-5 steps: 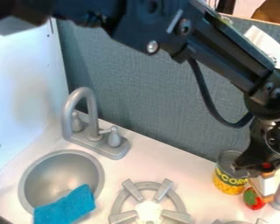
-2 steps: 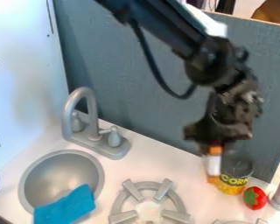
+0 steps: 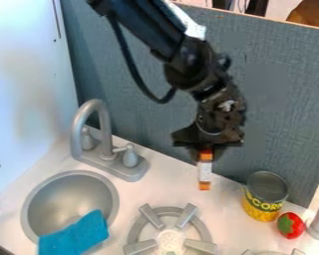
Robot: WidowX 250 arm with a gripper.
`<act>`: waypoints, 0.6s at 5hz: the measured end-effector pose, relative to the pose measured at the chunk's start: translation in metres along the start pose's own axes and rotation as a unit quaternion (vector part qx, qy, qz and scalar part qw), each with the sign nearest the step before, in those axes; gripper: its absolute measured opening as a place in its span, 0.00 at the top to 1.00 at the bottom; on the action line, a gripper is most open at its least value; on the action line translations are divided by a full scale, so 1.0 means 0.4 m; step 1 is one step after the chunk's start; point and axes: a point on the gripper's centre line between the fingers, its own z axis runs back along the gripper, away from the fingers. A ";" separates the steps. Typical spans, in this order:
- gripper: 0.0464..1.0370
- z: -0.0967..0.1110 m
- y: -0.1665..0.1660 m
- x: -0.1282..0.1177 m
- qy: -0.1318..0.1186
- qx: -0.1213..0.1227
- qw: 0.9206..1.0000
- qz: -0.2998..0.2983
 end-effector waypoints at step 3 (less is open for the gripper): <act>0.64 -0.071 0.153 0.051 -0.034 0.060 0.994 0.082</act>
